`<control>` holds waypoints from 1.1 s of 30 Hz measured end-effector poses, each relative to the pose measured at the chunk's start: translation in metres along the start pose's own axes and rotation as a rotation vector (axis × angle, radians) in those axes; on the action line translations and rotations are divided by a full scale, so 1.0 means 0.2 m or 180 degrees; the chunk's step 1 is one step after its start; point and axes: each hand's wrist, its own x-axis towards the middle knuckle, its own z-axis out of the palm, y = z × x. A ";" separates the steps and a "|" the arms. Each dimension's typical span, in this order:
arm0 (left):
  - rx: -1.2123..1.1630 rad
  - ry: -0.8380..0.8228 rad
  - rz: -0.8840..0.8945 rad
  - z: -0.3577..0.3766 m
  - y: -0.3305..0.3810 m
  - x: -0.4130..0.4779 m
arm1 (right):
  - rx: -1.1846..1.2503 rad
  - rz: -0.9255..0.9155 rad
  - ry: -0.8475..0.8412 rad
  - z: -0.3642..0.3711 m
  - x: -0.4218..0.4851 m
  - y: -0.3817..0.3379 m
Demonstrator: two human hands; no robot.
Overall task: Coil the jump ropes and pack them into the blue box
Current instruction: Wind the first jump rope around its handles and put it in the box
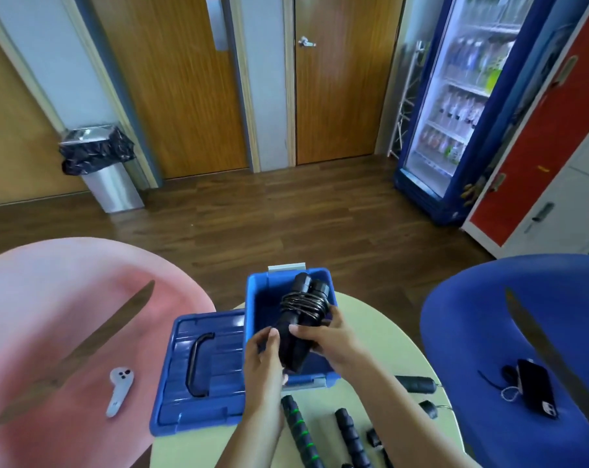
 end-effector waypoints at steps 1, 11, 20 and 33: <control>0.0239 -0.0053 0.0053 -0.03 0.01 0.05 | -0.0035 0.0050 0.0055 0.00 0.07 0.01; 0.2549 -0.0448 0.0992 -0.31 0.05 0.46 | -0.1789 0.0573 0.0636 0.05 0.58 0.24; 0.2841 -0.0913 0.0968 -0.32 -0.03 0.61 | -0.1880 0.0586 0.0653 0.14 0.72 0.41; 0.2779 -0.0914 0.1020 -0.32 -0.05 0.65 | -0.2447 0.0567 0.0616 0.18 0.76 0.44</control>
